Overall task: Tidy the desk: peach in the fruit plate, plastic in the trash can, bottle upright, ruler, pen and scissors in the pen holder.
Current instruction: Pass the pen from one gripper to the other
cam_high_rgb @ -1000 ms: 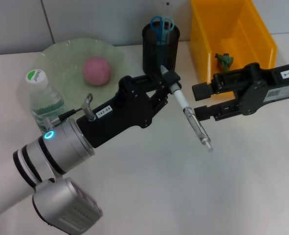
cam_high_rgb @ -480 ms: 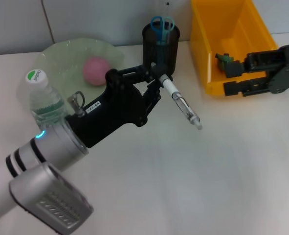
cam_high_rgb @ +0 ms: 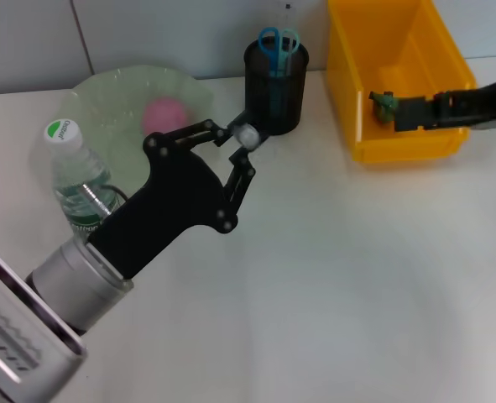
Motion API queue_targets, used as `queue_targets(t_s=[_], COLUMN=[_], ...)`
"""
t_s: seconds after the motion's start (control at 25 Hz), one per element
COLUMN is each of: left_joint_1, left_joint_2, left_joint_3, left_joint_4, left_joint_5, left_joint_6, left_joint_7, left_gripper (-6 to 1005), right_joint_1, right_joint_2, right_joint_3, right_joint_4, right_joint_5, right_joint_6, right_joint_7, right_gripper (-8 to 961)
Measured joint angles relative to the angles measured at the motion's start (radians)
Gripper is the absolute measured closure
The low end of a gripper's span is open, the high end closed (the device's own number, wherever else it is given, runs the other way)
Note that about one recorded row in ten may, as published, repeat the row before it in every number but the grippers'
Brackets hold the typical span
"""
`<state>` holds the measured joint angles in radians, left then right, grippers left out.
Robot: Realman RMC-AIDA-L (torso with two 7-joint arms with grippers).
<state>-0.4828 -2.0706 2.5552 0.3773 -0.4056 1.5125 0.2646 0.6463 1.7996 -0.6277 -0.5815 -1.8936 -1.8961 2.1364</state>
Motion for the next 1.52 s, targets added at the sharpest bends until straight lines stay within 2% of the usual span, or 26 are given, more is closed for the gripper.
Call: queue_targets(t_s=[0.08,0.28,0.4,0.6,0.76,0.92,0.96,1.08,1.4,1.52], left_joint_1=[0.011,0.029,0.032,0.030,0.018,0.011,0.011,0.009,0.025,0.030], left_joint_2=[-0.001,0.000,0.001,0.004,0.005,0.007,0.009,0.011,0.023,0.024], left_joint_3=[-0.004,-0.001,0.004,0.003,-0.007,-0.008,-0.008,-0.011,-0.137,-0.151], left_joint_4=[0.010,0.026,0.042,0.077,0.091,0.125,0.138,0.151,0.250,0.264], left_joint_5=[0.000,0.005,0.014,0.066,0.105,0.112,0.117,0.125,0.363,0.391], left_joint_6=[-0.001,-0.028,-0.088,-0.202,-0.253,-0.310,-0.330,-0.351,-0.468,-0.482], left_joint_7=[-0.077,-0.277,-0.379,-0.486,-0.555,-0.577,-0.578,-0.581,-0.719,-0.731], left_gripper=[830,827,825,821,818,815,814,812,807,804], right_joint_1=[0.000,-0.016,-0.025,-0.031,-0.050,-0.086,-0.091,-0.096,-0.100,-0.097], right_joint_2=[0.011,0.058,0.085,0.113,0.157,0.212,0.218,0.221,0.220,0.220], right_joint_3=[0.002,0.007,0.004,0.001,0.002,0.006,0.006,0.002,0.011,0.009], right_joint_4=[-0.002,-0.056,-0.081,-0.109,-0.157,-0.246,-0.256,-0.261,-0.260,-0.247], right_joint_5=[0.000,0.000,0.001,0.005,0.007,0.009,0.013,0.032,0.079,0.087], right_joint_6=[0.003,0.032,0.027,-0.003,-0.031,-0.040,-0.041,-0.038,-0.017,0.005], right_joint_7=[-0.091,-0.310,-0.423,-0.529,-0.609,-0.684,-0.701,-0.740,-0.827,-0.855], right_gripper=[206,206,207,207,207,208,208,208,209,209])
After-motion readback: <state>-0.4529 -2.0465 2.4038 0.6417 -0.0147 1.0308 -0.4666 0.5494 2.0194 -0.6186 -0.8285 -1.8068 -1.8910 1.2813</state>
